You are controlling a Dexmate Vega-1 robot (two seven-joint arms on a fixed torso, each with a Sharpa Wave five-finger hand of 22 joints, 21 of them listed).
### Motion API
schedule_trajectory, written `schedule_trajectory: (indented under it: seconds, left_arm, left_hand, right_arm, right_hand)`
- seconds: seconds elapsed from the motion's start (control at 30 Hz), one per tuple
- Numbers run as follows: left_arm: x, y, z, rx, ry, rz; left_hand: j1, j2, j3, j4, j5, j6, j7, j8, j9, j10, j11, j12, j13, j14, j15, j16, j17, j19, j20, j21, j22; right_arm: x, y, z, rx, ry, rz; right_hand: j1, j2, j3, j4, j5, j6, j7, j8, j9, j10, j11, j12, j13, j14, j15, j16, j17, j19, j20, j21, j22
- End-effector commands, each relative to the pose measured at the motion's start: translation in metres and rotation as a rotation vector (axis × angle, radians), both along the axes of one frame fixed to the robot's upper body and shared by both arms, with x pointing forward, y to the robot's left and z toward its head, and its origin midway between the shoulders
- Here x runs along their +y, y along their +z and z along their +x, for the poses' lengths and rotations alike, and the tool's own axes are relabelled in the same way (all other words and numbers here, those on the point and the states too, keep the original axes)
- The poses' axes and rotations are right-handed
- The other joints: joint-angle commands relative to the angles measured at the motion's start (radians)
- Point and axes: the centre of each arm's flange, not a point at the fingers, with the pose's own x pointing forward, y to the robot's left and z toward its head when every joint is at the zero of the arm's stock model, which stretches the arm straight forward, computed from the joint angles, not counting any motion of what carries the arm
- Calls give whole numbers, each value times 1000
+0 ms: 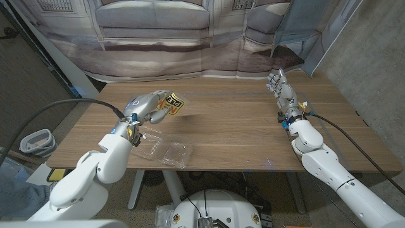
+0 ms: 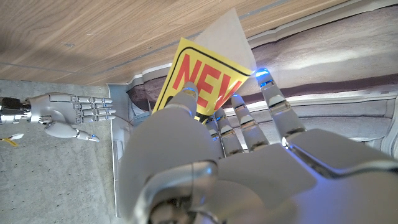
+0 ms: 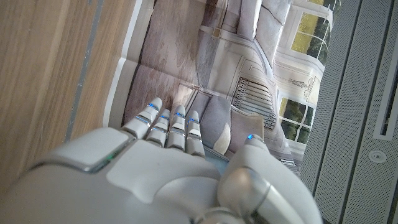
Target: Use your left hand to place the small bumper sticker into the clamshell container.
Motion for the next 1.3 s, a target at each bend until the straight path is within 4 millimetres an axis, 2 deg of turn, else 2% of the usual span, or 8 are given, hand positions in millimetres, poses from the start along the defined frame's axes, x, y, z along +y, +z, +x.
schedule_trajectory:
  seconds: [0.03, 0.3, 0.5, 0.83, 0.97, 1.1, 1.3]
  left_arm:
    - [-3, -7, -14, 8, 8, 3]
    - [-2, -10, -22, 10, 12, -5]
    - [-1, -11, -27, 5, 2, -6]
    - [-3, -8, -34, -19, 5, 9]
    - [-3, -9, -35, -13, 7, 10]
    - [-2, -9, -36, -9, 10, 9]
    - [-1, -9, -38, -11, 11, 9]
  left_hand:
    - [-7, -1, 5, -2, -1, 8, 4, -2, 2, 8, -1, -3, 4, -1, -30, -5, 0, -1, 0, -2, 2]
    - [-6, 0, 7, -4, 0, 16, 7, 0, 2, 10, 1, -3, 4, -1, -30, -6, 0, -1, 1, -3, 2]
    - [1, 4, 13, -8, 2, 25, 12, 3, 2, 16, 4, -1, 4, 7, -30, -3, 0, 11, -11, 1, 2]
    - [25, 12, 31, -24, 6, 42, 24, 7, 2, 42, 11, 6, 4, 37, -32, 6, -1, 44, -58, 10, 0]
    - [28, 13, 34, -27, 6, 46, 27, 8, 3, 49, 6, 7, 4, 43, -33, 7, 0, 49, -63, 12, 0]
    - [42, 19, 44, -34, 8, 64, 33, 13, 3, 61, 9, 10, 4, 61, -36, 12, 1, 65, -82, 16, -1]
    - [62, 26, 60, -44, 9, 81, 39, 18, 3, 78, 17, 13, 5, 80, -36, 17, 2, 78, -95, 19, -1]
  right_arm:
    - [-1, -2, -1, 0, 6, 8]
    - [-1, -4, 0, -1, 10, 8]
    - [0, -4, -1, -7, 14, 10]
    - [0, -3, -4, -20, 14, 8]
    - [0, -2, -5, -21, 13, 14]
    - [2, -2, -4, -21, 18, 9]
    - [4, -1, -3, -24, 22, 2]
  right_hand:
    - [8, 6, -1, -6, -2, 6, 0, 1, 3, 8, -2, -1, 6, 10, 2, -2, 2, 11, 2, -2, 4]
    - [8, 6, -1, -6, -2, 6, -2, 1, 3, 8, -3, -1, 6, 10, 2, -2, 2, 11, 1, -2, 4]
    - [8, 6, -1, -6, -2, 7, -1, 2, 3, 10, -2, 0, 6, 10, 2, -2, 2, 11, 2, -2, 4]
    - [9, 6, -2, -7, -2, 7, 0, 1, 3, 8, -3, -1, 6, 10, 3, -2, 2, 11, 2, -2, 4]
    - [9, 5, -2, -7, -2, 6, 0, 1, 3, 8, -3, -1, 6, 10, 3, -2, 2, 11, 2, -2, 4]
    - [9, 5, -2, -7, -2, 7, 0, 1, 3, 8, -3, -1, 6, 10, 3, -2, 2, 12, 2, -2, 4]
    - [9, 5, -2, -7, -2, 7, -1, 1, 3, 8, -4, -1, 6, 10, 3, -2, 2, 11, 2, -2, 4]
